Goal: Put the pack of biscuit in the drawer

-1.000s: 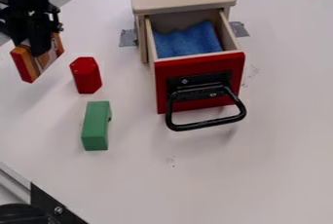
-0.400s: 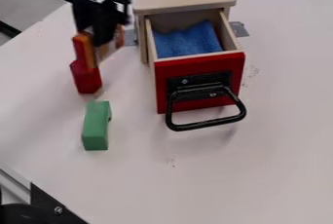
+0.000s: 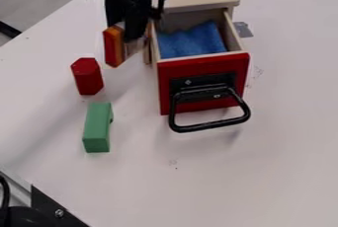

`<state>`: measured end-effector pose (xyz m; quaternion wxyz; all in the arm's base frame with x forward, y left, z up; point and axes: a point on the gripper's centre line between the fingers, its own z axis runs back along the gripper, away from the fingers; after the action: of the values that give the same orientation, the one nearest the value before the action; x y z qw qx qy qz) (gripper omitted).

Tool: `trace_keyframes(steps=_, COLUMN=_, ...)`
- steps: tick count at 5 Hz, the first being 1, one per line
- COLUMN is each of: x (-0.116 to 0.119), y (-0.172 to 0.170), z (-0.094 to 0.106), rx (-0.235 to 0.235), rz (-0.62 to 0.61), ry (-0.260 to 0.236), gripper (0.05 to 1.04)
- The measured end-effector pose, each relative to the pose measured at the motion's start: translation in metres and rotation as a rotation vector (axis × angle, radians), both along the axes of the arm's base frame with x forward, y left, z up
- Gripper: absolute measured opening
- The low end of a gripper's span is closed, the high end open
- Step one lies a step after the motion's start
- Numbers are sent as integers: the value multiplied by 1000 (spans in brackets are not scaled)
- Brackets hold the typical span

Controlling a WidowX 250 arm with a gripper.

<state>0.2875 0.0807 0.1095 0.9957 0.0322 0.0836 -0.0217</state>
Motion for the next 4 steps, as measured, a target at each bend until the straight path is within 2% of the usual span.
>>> trace_keyframes(steps=1, x=14, y=-2, z=19, rx=-24, rz=19, ry=-23, gripper=339)
trace_keyframes(steps=2, x=27, y=-14, z=30, rx=-50, rz=9, ry=-17, gripper=338)
trace_keyframes(steps=4, x=40, y=-36, z=43, rx=-60, rz=-37, ry=-14, gripper=338)
